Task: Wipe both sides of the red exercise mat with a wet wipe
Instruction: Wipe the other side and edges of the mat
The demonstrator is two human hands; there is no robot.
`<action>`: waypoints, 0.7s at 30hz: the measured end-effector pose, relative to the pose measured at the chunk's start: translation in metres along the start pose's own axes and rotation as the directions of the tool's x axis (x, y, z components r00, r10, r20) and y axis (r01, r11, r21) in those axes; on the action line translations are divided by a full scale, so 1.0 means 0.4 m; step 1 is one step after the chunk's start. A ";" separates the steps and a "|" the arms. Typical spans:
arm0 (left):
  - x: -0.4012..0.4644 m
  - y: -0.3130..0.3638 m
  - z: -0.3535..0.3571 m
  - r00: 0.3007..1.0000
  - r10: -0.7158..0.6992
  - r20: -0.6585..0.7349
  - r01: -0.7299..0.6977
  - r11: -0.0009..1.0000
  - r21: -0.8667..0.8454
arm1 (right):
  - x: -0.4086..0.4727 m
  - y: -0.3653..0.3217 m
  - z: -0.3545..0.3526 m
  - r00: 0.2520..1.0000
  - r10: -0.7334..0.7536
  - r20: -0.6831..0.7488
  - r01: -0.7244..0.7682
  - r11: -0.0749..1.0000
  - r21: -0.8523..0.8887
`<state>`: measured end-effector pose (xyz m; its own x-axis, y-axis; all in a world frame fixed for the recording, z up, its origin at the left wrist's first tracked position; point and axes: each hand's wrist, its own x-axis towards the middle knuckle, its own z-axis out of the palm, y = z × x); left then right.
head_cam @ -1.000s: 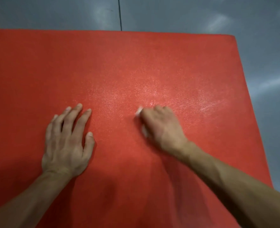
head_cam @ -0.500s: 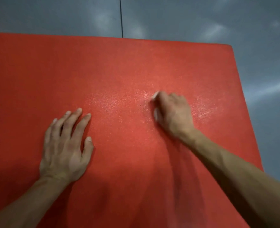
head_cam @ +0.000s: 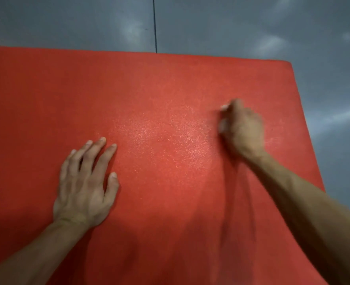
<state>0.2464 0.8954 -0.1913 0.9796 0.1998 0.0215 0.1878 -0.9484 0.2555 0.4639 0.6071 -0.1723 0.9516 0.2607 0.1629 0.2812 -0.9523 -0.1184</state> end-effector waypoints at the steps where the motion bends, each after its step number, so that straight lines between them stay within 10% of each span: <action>1: -0.001 -0.002 0.001 1.000 -0.005 0.002 0.005 1.000 0.005 | 0.014 0.059 -0.015 0.990 0.144 -0.012 -0.144 0.989 -0.037; 4: -0.003 0.002 -0.001 1.000 -0.007 0.022 0.007 1.000 0.012 | 0.002 0.031 -0.001 0.974 0.221 -0.055 -0.221 0.975 0.017; 10: 0.002 0.010 -0.010 0.999 -0.009 0.052 0.006 0.999 0.048 | -0.091 -0.226 0.045 0.885 -0.465 0.014 0.457 0.874 0.165; 16: 0.165 -0.041 -0.036 1.000 0.018 0.011 -0.019 0.991 0.130 | -0.025 0.104 -0.024 0.988 0.147 -0.038 -0.148 0.989 -0.024; 21: 0.181 -0.067 -0.004 1.000 0.003 0.020 -0.004 0.996 0.088 | -0.010 -0.106 0.040 0.994 0.068 -0.086 -0.062 0.996 0.070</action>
<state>0.3123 0.9356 -0.1951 0.9813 0.1924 0.0026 0.1892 -0.9673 0.1690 0.4501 0.6488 -0.1837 0.9542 0.1810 0.2381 0.2298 -0.9532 -0.1965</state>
